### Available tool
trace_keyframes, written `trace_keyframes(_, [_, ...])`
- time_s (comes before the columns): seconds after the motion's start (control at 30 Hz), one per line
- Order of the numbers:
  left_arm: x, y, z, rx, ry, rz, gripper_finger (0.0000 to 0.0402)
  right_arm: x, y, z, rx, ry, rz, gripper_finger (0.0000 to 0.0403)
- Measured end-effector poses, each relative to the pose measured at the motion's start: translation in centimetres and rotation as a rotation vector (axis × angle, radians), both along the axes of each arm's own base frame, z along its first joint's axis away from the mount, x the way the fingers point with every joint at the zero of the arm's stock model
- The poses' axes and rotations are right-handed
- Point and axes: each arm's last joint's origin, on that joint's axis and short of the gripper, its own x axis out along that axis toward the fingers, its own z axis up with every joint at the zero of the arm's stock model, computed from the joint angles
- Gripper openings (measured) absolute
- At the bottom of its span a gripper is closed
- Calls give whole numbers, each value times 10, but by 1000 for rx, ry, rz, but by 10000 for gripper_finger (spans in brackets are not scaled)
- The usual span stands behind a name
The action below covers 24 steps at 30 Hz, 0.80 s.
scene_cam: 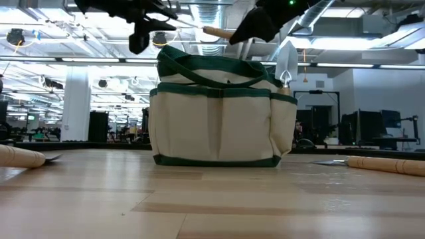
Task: Pick & Place Garden tools in Gardening bag
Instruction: Put the brown trowel into the gardening bag
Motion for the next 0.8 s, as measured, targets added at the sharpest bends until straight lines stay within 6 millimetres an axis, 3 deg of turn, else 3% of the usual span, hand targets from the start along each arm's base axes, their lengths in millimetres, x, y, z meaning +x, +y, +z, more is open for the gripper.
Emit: trace_keyframes(0.8, [11, -1, 0, -22, -50, -82, 104, -2, 1, -2, -14, 28, -36, 64])
